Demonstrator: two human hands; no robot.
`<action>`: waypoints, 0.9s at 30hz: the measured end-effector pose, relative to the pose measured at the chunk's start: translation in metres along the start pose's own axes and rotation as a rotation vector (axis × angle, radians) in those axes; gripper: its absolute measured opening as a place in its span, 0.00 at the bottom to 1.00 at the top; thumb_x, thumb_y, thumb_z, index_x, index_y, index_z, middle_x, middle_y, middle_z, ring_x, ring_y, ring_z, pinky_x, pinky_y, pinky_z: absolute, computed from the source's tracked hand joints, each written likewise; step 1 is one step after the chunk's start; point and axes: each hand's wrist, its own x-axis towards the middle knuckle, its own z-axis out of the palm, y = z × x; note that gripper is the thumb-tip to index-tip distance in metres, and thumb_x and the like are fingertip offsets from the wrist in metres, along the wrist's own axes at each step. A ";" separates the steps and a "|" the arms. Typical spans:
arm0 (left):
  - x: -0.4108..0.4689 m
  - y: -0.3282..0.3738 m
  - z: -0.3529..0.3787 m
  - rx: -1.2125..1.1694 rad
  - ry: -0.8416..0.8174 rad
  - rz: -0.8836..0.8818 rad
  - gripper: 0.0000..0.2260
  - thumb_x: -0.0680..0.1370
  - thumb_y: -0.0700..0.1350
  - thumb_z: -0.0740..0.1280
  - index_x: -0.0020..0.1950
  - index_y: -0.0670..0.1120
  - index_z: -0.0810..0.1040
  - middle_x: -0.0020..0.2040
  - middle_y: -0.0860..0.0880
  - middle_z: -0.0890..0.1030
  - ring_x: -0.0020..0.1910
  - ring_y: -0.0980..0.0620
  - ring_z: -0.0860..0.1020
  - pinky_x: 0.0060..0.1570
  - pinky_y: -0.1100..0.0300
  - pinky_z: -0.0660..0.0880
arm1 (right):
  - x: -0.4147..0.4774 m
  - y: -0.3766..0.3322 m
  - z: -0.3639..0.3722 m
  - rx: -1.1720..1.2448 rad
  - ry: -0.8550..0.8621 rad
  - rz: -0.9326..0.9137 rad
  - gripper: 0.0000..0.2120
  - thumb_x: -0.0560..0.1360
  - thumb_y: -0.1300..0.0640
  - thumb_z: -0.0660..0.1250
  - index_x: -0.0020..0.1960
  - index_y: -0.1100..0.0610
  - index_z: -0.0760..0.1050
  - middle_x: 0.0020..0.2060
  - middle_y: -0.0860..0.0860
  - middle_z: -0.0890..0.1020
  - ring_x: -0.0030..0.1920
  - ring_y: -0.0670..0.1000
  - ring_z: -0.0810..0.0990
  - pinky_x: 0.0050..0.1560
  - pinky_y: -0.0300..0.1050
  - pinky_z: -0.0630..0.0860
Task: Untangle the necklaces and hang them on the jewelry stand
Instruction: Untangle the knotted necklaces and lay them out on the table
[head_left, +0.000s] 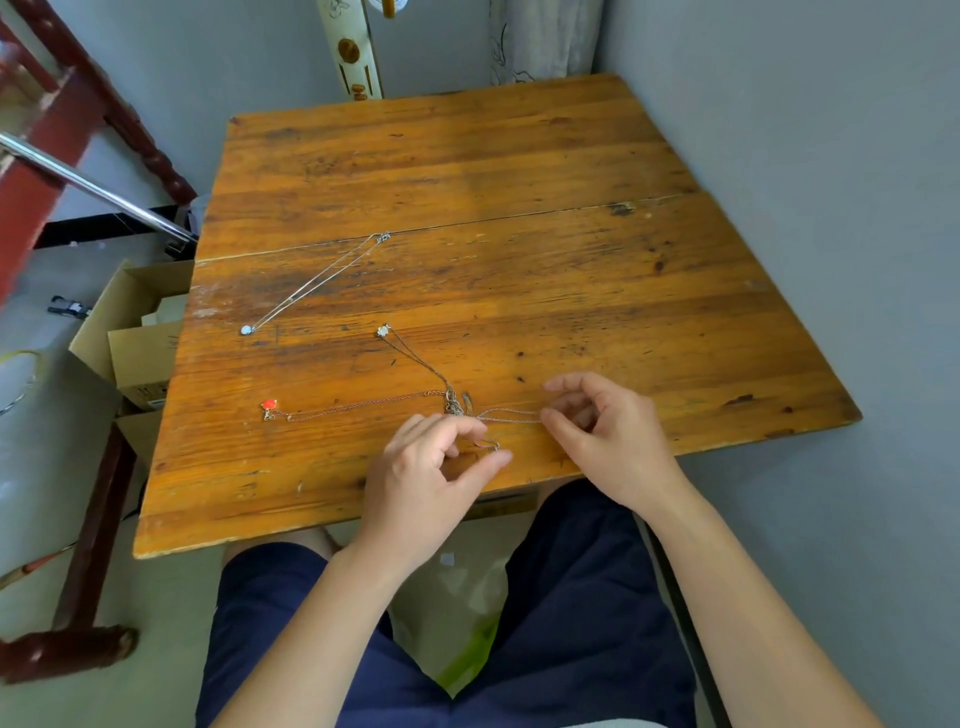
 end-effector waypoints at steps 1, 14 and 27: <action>0.003 -0.002 0.000 0.020 0.008 0.021 0.09 0.74 0.51 0.73 0.52 0.49 0.84 0.48 0.56 0.80 0.45 0.57 0.76 0.45 0.65 0.73 | 0.000 0.001 -0.001 -0.008 0.000 -0.003 0.11 0.76 0.57 0.73 0.56 0.45 0.79 0.40 0.40 0.83 0.38 0.41 0.79 0.38 0.30 0.74; 0.024 -0.034 -0.013 0.264 -0.040 0.102 0.09 0.76 0.46 0.71 0.54 0.46 0.84 0.50 0.50 0.78 0.52 0.51 0.73 0.47 0.56 0.75 | 0.002 -0.013 -0.001 0.260 -0.044 0.168 0.10 0.78 0.55 0.71 0.59 0.47 0.78 0.46 0.47 0.85 0.37 0.46 0.84 0.32 0.38 0.75; 0.031 -0.017 0.005 0.294 -0.069 0.270 0.06 0.75 0.47 0.72 0.49 0.48 0.86 0.45 0.51 0.78 0.45 0.49 0.72 0.41 0.53 0.72 | -0.004 -0.018 0.003 0.526 -0.070 0.330 0.10 0.78 0.59 0.72 0.58 0.51 0.79 0.46 0.51 0.86 0.37 0.49 0.85 0.31 0.39 0.77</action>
